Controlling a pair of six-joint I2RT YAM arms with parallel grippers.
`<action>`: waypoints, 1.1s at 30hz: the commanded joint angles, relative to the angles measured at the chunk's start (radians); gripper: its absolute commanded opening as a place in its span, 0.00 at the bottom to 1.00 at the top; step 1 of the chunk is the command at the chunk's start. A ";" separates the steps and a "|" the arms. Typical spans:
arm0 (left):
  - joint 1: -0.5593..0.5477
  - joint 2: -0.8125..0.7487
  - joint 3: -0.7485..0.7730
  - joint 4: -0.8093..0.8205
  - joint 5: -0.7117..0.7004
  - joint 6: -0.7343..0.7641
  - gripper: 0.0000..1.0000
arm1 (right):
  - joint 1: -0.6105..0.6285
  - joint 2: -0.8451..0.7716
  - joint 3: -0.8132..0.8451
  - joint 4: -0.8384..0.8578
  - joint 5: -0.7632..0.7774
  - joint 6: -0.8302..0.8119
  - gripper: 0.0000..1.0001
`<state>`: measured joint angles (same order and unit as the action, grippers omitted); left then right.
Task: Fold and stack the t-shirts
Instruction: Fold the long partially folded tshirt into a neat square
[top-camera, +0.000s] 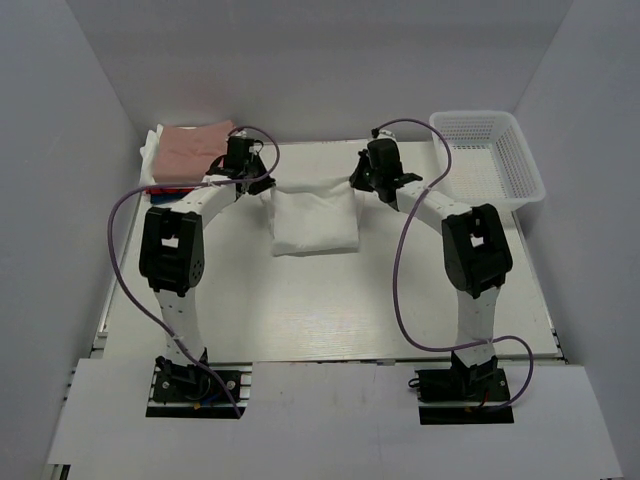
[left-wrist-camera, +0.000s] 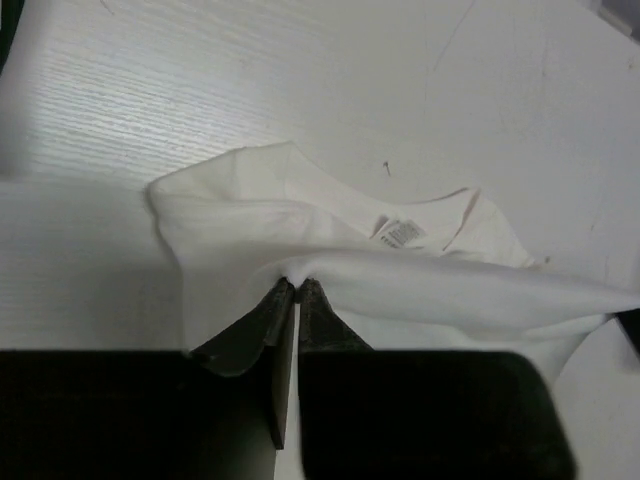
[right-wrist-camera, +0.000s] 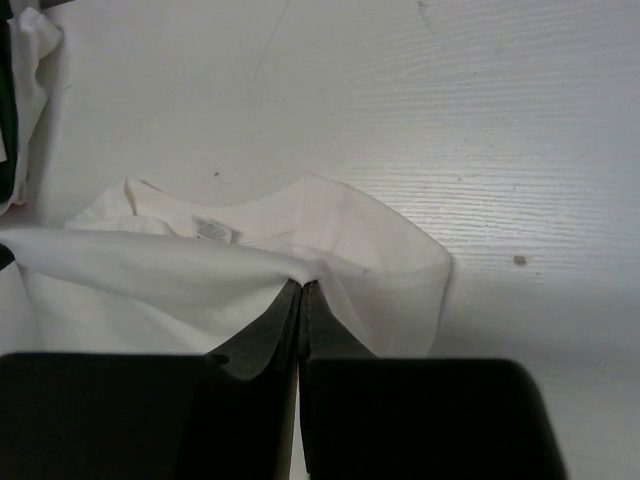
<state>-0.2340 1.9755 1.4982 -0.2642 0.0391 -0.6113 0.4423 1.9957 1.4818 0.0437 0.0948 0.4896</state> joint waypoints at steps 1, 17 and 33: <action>0.027 0.055 0.108 -0.021 0.042 0.022 0.23 | -0.020 0.049 0.093 -0.022 0.011 -0.020 0.00; 0.036 0.092 0.045 -0.070 0.174 0.206 1.00 | -0.014 0.167 0.189 -0.156 -0.182 -0.212 0.90; 0.015 0.269 0.138 -0.035 0.330 0.261 0.71 | -0.011 0.307 0.271 -0.249 -0.348 -0.204 0.70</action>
<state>-0.2127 2.2059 1.6207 -0.2909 0.2840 -0.3859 0.4274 2.2696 1.7279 -0.1925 -0.1467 0.2893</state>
